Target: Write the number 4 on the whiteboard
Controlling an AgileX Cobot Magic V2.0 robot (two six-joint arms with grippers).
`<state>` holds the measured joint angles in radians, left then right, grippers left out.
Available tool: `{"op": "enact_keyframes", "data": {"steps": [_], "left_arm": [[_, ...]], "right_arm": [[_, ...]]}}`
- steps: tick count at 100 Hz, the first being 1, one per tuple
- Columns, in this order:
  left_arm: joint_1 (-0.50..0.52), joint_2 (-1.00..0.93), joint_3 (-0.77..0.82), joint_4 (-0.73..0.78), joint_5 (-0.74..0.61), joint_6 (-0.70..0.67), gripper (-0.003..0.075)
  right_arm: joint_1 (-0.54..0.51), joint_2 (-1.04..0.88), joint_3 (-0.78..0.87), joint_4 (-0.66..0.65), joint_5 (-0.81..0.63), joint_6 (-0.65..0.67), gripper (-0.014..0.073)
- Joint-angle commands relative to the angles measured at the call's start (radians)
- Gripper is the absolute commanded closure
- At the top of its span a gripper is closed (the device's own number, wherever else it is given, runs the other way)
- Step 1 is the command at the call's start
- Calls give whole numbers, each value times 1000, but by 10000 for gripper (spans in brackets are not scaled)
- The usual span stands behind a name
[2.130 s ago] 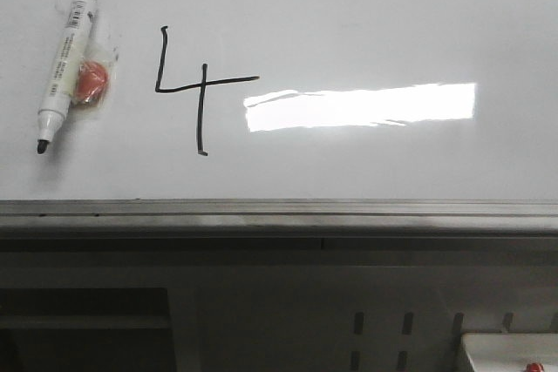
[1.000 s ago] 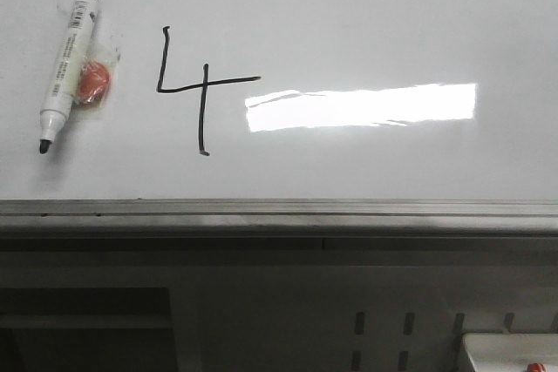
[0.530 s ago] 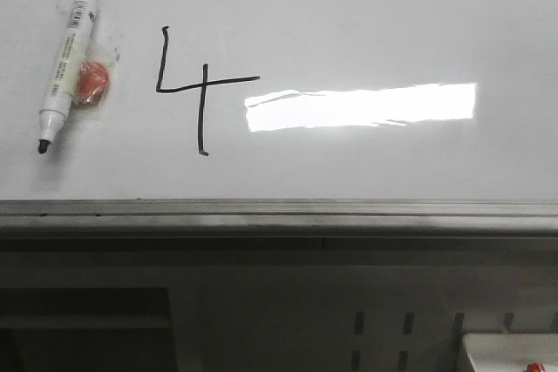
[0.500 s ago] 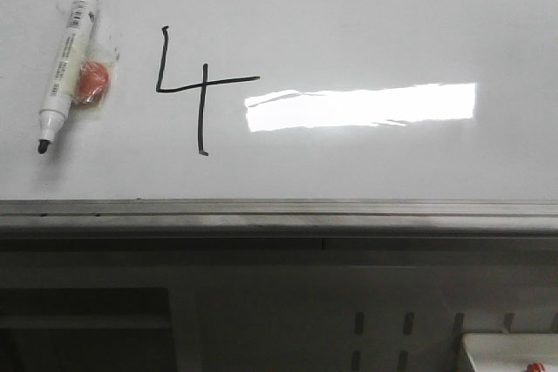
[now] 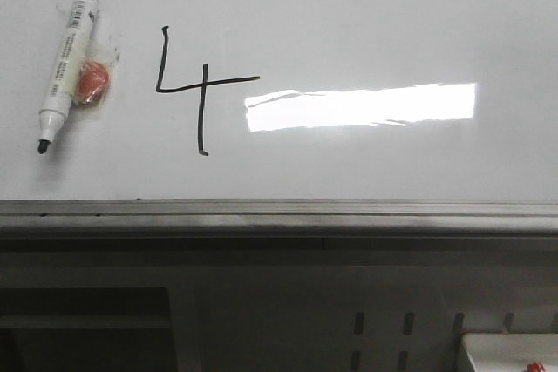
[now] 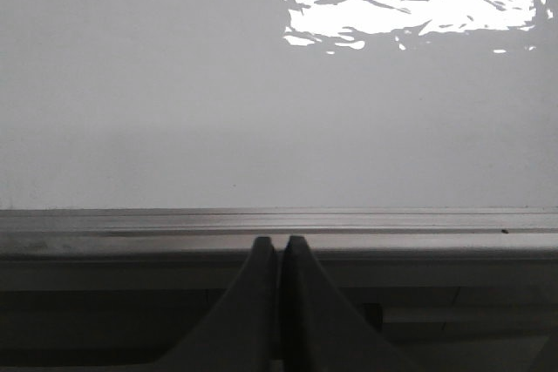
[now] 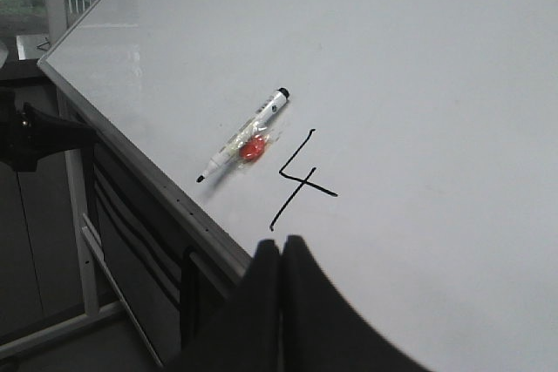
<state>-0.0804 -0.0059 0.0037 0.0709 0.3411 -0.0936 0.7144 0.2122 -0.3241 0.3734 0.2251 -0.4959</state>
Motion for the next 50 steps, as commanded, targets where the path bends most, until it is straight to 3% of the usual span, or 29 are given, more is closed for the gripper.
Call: {"op": "enact_keyframes", "data": {"steps": [1,20,31,41,50], "left_arm": [[3,-26,35,-8,-49,-2,741],[3,-26,35,-8,-49,-2,741],[3,-26,35,-8,-49,-2,741],[3,-26,35,-8,-49,-2,741],[3,-26,35,-8,-49,-2,741]], "right_arm": [[-7,9,-26,-5,-75,-2,658],[-7,9,-1,-8,-87,-2,658],[-31,9,23,-162,-134,9,658],[-121,9,38,-206,-166,125,658],[-265,9,55,-264,-166,212,658]]}}
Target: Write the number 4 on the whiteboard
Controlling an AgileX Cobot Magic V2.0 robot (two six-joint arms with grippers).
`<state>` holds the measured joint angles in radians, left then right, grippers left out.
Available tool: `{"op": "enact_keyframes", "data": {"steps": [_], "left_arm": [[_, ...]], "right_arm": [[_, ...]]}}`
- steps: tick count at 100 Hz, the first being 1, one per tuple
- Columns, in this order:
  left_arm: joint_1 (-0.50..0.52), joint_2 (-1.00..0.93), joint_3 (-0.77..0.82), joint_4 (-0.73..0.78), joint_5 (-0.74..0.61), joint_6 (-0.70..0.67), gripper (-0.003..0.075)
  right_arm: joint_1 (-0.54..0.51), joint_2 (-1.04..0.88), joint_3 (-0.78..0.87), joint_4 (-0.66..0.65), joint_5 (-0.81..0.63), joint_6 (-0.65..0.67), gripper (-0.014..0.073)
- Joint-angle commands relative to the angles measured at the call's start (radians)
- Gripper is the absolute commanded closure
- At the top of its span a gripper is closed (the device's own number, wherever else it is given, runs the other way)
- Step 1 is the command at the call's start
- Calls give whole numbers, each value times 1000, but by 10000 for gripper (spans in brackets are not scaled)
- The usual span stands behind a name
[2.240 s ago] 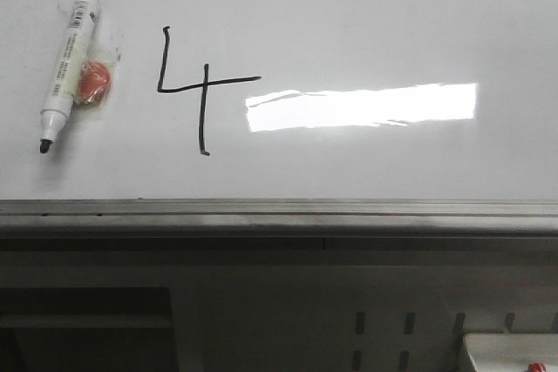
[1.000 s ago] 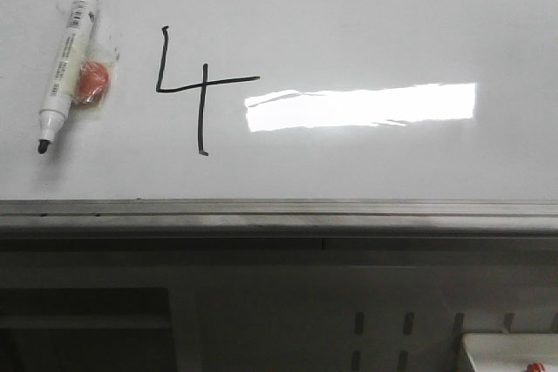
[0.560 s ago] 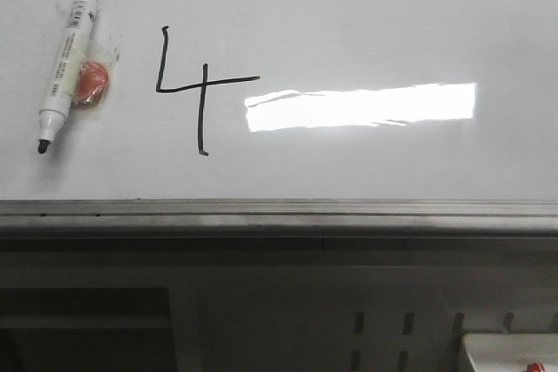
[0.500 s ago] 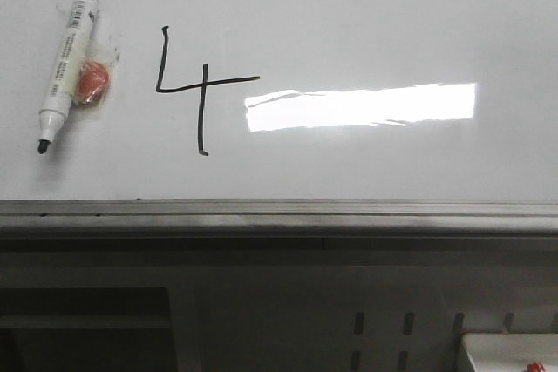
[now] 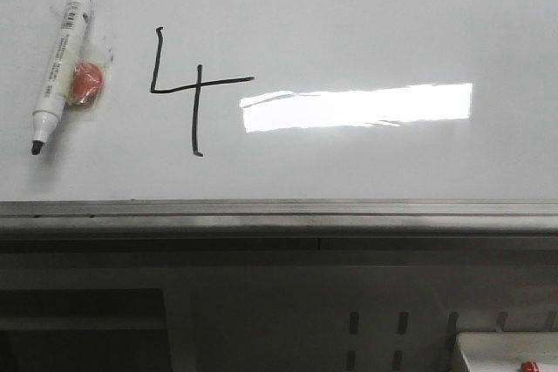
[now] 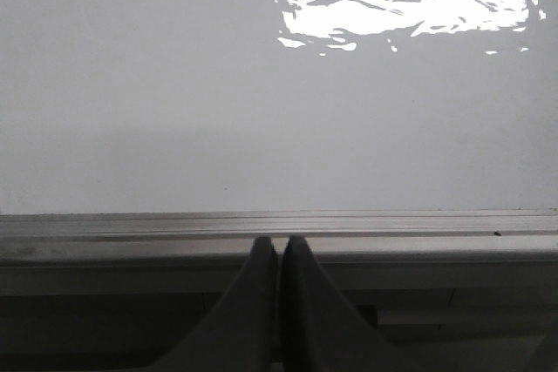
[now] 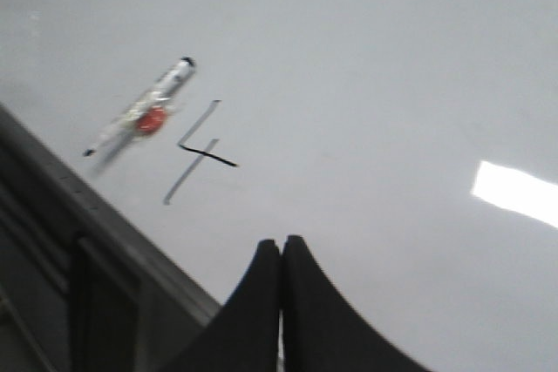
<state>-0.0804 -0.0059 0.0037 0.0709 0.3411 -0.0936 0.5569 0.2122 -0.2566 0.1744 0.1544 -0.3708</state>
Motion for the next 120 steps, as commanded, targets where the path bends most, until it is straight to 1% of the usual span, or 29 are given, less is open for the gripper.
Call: {"op": "enact_keyframes", "data": {"steps": [1,11,15,18,30,43,50,54,60,64,75,120], "left_arm": [[3,-26,35,-8,-49,-2,741],[3,-26,35,-8,-49,-2,741],[3,-26,35,-8,-49,-2,741],[3,-26,35,-8,-49,-2,741],[3,-26,35,-8,-49,-2,741],[3,-26,35,-8,-49,-2,741],[3,-24,35,-8,-49,-2,741],[3,-24,35,-8,-49,-2,741],[3,-24,35,-8,-49,-2,741],[3,-24,35,-8,-49,-2,741],[3,-24,35,-8,-49,-2,741],[3,-24,35,-8,-49,-2,741]], "right_arm": [[-119,9,-11,-72,-95,87,658],[-281,-6,32,-174,-95,255,658],[-341,-20,63,-196,-95,293,658],[-382,-38,81,-199,-95,302,658],[-487,-124,158,-199,-82,308,658],[-587,-242,220,-199,24,308,658],[-625,-234,241,-199,54,308,658],[-639,-237,259,-197,58,308,658],[-653,-237,296,-184,27,310,658],[-655,-237,291,-174,97,310,658],[-655,-237,291,-174,169,310,658],[-655,-237,291,-174,166,310,658]]}}
